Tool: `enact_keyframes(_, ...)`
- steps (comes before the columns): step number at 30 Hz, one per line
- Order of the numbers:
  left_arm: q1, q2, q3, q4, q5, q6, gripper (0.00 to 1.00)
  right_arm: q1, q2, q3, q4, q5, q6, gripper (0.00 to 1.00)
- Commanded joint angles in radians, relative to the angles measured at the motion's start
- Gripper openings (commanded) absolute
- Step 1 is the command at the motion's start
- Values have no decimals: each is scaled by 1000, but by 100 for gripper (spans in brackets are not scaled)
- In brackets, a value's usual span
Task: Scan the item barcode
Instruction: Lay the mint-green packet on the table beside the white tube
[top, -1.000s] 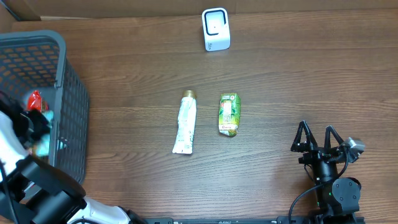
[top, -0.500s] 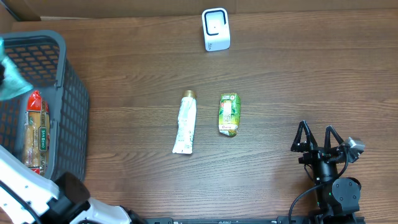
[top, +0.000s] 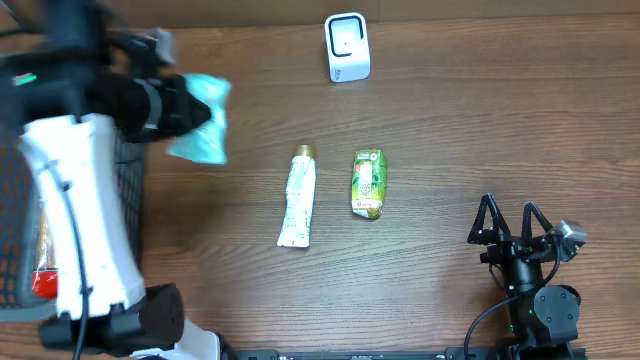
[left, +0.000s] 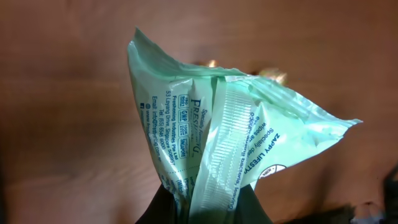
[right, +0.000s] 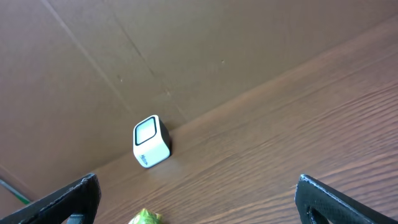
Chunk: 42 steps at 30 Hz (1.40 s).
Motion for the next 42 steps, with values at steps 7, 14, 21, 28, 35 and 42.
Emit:
enact_keyframes(7,-201,1,-504,247,-274,-230,4,-4,-12,-10,5,6,-2,100)
enact_keyframes(14,-219,1,-851,557,-332,-338,4,-4,-12,-10,5,6,-2,100)
enact_keyframes(21,-222,1,-1086,899,-100,-365,35,-4,-12,-10,5,6,-2,100)
enact_keyframes(28,-273,0,-1099,965,-37,-351,49,-4,-12,-10,5,6,-2,100)
enact_keyframes(35,-269,-3,-850,774,-8,-267,53,-4,-12,-10,5,6,-2,100)
enact_keyframes(42,-243,-3,-339,383,-143,-223,54,-4,-12,-10,5,6,-2,100)
